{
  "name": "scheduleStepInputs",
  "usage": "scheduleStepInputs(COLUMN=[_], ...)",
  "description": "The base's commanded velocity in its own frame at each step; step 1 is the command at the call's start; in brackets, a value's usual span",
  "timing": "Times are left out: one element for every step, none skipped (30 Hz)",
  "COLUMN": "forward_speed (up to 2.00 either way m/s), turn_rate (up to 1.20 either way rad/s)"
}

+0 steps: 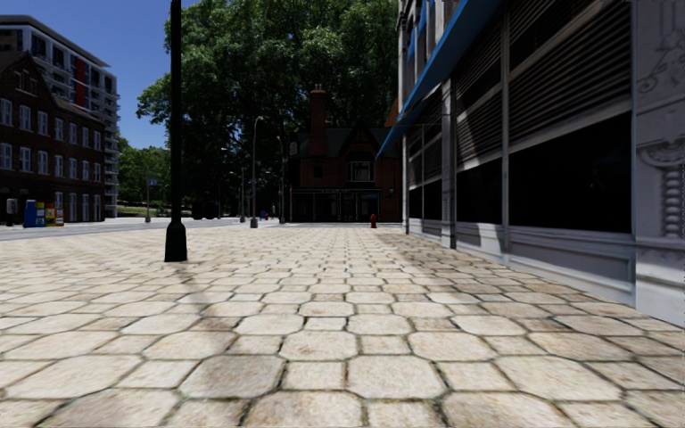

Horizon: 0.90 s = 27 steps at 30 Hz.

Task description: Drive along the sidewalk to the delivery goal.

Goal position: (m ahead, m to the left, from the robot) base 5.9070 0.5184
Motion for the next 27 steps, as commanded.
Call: scheduleStepInputs(forward_speed=[2.00,2.00,2.00,2.00,2.00,2.00,2.00,2.00,2.00,2.00,2.00,2.00,2.00,2.00,2.00,2.00,2.00,2.00,2.00,2.00,2.00,2.00,2.00,2.00,2.00,2.00,2.00], turn_rate=[0.07,0.07,0.07,0.07,0.07,0.07,0.08,0.08,0.18,0.30,0.35,0.35,0.36,0.36,0.37,0.37,0.37,0.37,0.37,0.37,0.37,0.37,0.37,0.37,0.37,0.27,0.21])
